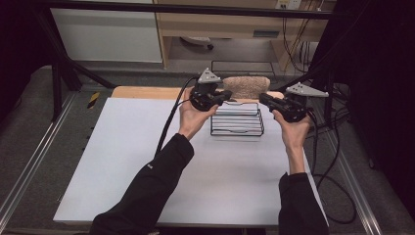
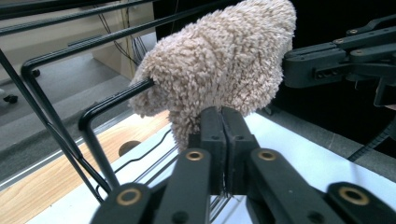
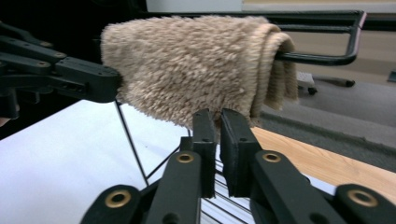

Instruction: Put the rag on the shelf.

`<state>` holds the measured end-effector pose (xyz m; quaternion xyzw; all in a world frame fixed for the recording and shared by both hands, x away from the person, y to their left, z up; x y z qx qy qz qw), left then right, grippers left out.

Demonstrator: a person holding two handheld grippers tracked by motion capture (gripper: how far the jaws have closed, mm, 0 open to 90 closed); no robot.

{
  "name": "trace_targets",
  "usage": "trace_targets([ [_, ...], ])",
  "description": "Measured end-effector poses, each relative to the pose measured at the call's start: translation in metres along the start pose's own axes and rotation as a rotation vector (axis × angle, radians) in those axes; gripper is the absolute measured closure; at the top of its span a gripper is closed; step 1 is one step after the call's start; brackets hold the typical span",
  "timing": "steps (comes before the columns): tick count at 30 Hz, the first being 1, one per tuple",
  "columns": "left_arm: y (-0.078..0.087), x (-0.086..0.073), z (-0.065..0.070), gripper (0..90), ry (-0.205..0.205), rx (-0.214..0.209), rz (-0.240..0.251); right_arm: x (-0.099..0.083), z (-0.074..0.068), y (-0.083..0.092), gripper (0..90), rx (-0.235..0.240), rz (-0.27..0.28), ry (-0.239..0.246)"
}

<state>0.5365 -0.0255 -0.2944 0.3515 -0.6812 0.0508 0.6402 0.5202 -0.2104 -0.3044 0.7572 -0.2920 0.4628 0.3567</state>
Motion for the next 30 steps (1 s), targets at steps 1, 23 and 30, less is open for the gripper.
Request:
trace_targets([
  [1, 0.002, 0.0, 0.0, 83.7, 0.001, 0.0, 0.002, 0.0, -0.001, 0.002, 80.5, 0.002, 0.003, 0.003],
  [23, 0.06, -0.065, 0.001, 28.8, 0.016, 0.01, -0.108, -0.026, -0.014, 0.03, 16.5, 0.019, -0.045, -0.008],
  [30, 0.085, -0.11, 0.003, 17.0, 0.035, 0.027, -0.141, -0.051, -0.01, 0.032, 7.4, 0.032, -0.083, -0.042],
])
Point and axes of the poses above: each handheld gripper's, and its own axes: y roughly backward along the jaws, x roughly out of its top, z roughly to its right, the point moved 7 cm from there along -y, roughly forward along the jaws, and after that the axes turned 14 degrees about -y, right-handed, at the moved point
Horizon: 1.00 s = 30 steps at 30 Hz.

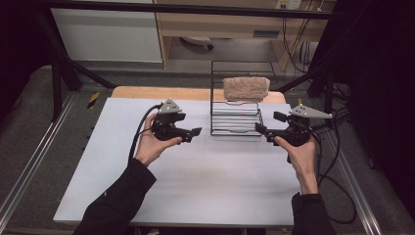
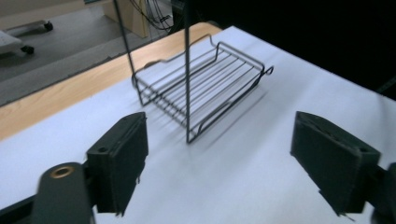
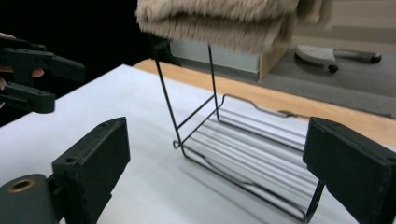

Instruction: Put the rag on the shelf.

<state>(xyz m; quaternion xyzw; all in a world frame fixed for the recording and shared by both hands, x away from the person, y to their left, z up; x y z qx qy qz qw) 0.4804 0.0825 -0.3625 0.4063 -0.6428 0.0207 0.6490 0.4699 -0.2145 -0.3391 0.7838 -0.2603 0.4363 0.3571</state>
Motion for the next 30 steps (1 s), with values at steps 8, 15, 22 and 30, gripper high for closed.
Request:
trace_targets([
  [8, 0.028, -0.056, -0.005, 8.6, 0.035, 0.061, -0.022, -0.031, -0.003, -0.004, 3.0, 0.013, -0.036, 0.002],
  [15, 0.052, -0.101, -0.008, 7.3, 0.073, 0.089, -0.045, -0.057, -0.004, -0.006, 0.8, 0.035, -0.067, 0.007],
  [22, 0.071, -0.137, -0.009, 7.2, 0.088, 0.104, -0.056, -0.084, 0.004, -0.002, 0.5, 0.033, -0.1, -0.013],
  [30, 0.083, -0.16, -0.007, 7.2, 0.091, 0.11, -0.051, -0.121, 0.015, 0.0, 0.4, 0.03, -0.175, 0.005],
])
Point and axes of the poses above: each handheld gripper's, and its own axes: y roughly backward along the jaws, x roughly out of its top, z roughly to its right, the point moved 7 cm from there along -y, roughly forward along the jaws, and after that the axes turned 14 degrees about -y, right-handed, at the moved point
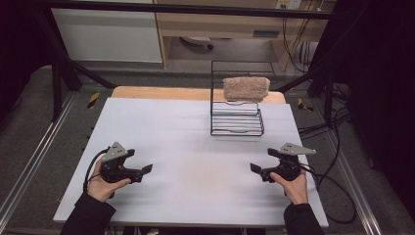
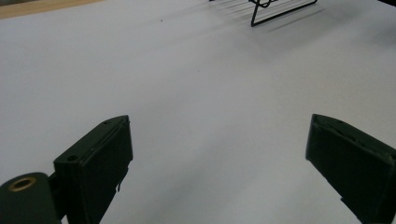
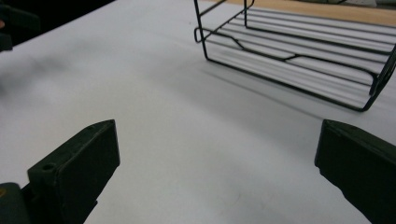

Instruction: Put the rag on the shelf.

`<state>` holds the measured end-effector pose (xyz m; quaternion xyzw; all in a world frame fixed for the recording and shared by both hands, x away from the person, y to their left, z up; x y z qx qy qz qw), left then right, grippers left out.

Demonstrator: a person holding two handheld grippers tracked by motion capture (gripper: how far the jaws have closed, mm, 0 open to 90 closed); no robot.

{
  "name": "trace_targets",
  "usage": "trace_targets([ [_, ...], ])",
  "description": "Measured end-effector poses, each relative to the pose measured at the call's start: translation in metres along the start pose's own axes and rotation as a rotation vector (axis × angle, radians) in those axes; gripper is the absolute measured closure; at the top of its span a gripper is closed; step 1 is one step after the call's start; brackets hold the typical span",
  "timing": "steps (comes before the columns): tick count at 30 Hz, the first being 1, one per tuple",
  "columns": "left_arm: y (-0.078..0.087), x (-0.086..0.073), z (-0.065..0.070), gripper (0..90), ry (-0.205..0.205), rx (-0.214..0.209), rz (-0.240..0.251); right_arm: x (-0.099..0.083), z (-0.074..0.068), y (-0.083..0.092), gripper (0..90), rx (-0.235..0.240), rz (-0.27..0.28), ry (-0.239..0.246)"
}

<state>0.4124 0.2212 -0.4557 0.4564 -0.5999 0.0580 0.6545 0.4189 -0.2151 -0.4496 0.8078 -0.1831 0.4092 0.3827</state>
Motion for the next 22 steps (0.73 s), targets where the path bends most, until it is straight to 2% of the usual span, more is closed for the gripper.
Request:
trace_targets([
  [7, 0.005, -0.018, -0.003, 7.2, 0.02, 0.01, -0.011, -0.022, 0.009, 0.0, 0.5, -0.009, -0.037, 0.001],
  [11, 0.006, -0.027, -0.004, 7.2, 0.013, 0.014, -0.025, -0.032, 0.009, 0.001, 0.5, 0.006, -0.056, -0.01],
  [17, 0.006, -0.035, -0.003, 7.2, 0.014, 0.017, -0.04, -0.038, 0.009, -0.002, 0.5, -0.009, -0.078, 0.009],
  [22, 0.005, -0.036, -0.003, 7.2, 0.015, 0.017, -0.04, -0.038, 0.01, -0.001, 0.5, -0.013, -0.072, 0.017],
])
Point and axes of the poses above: each handheld gripper's, and its own axes: y roughly backward along the jaws, x roughly out of its top, z roughly to its right, the point moved 7 cm from there along -y, roughly forward along the jaws, and after that the axes turned 14 degrees about -y, right-handed, at the moved point
